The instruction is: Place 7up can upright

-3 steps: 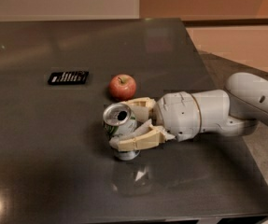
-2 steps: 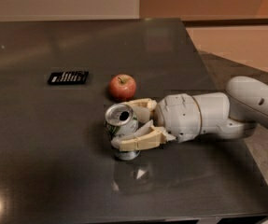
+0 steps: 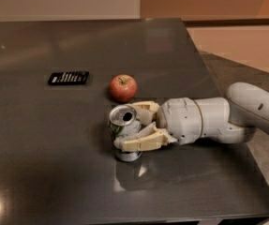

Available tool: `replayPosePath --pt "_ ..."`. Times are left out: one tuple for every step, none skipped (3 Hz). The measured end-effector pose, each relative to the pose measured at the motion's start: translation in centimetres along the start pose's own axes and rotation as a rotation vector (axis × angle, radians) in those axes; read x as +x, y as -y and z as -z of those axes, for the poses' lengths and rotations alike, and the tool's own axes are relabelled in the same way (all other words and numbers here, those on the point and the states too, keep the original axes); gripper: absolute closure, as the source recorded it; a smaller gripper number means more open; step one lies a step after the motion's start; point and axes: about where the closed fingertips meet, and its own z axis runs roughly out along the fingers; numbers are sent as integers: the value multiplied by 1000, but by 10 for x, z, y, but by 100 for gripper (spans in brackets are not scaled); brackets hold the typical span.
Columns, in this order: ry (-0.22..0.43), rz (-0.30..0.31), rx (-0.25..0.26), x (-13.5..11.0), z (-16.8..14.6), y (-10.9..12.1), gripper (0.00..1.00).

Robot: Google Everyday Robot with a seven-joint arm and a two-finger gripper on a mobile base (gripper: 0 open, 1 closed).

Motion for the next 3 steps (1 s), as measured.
replayPosePath --pt "16 -12 -6 3 1 3 13" --pt "13 -12 -9 7 2 4 0" --pt "13 -12 -9 7 2 4 0"
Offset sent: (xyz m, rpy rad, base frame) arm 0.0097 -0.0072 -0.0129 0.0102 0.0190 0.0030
